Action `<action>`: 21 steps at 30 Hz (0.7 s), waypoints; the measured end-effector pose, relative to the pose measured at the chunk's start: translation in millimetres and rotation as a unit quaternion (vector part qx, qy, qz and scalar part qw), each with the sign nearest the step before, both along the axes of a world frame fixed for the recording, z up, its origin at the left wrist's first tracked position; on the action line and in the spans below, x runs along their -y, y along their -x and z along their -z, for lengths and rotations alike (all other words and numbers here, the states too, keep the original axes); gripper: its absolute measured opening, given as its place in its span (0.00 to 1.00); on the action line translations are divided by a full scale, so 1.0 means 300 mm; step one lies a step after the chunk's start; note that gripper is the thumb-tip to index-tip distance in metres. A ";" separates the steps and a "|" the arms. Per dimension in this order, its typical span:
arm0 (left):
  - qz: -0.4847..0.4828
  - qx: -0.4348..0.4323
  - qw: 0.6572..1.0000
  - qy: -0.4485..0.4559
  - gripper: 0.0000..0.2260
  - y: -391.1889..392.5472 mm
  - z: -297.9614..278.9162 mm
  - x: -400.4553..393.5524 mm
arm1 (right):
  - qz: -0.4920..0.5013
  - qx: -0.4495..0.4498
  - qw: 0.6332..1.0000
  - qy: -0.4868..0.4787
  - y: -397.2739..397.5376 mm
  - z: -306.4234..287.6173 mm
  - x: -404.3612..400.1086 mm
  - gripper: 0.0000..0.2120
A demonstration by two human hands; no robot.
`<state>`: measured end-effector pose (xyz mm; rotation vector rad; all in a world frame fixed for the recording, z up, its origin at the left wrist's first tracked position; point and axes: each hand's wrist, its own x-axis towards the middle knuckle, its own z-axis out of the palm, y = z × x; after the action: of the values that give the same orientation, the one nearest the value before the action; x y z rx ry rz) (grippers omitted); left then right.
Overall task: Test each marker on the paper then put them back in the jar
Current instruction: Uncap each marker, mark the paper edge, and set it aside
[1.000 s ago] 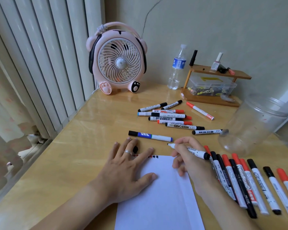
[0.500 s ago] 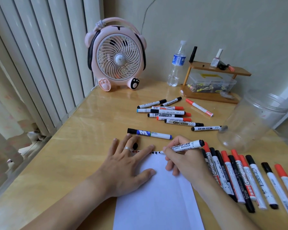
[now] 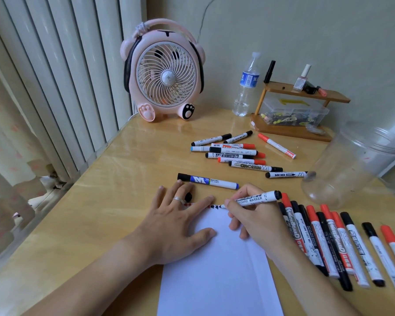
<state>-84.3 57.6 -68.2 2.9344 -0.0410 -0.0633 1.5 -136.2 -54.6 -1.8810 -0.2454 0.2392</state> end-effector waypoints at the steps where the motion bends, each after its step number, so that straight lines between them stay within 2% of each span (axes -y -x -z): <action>1: 0.000 0.000 1.000 0.000 0.37 -0.001 0.001 -0.001 | 0.000 -0.001 1.000 0.000 -0.001 0.001 0.000 0.07; 21: 0.001 -0.008 1.000 0.003 0.37 -0.003 0.001 -0.003 | 0.006 0.001 1.000 -0.016 0.004 0.002 -0.003 0.06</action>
<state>-83.4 58.6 -68.6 2.9277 -0.0427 -0.0857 0.3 -135.4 -55.3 -1.8501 -0.2376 0.2251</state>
